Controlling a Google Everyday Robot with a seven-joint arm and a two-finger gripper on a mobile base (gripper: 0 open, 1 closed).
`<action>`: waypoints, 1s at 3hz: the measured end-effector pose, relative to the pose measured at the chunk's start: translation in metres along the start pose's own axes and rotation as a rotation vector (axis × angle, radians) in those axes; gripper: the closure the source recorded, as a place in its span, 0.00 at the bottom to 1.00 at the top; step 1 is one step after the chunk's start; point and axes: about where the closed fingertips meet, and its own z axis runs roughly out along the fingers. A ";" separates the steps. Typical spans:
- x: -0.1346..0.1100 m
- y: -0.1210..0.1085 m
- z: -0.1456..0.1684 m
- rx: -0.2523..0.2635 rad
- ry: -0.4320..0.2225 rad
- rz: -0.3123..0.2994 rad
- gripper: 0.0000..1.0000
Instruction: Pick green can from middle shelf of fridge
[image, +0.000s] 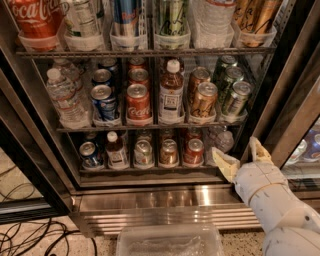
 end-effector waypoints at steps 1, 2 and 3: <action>-0.009 -0.011 0.005 0.036 -0.097 0.020 0.32; -0.019 -0.027 0.009 0.069 -0.163 0.034 0.27; -0.019 -0.027 0.009 0.069 -0.163 0.034 0.29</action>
Offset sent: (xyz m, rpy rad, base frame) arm 0.0245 -0.0398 0.0304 0.0758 -0.2375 -0.0687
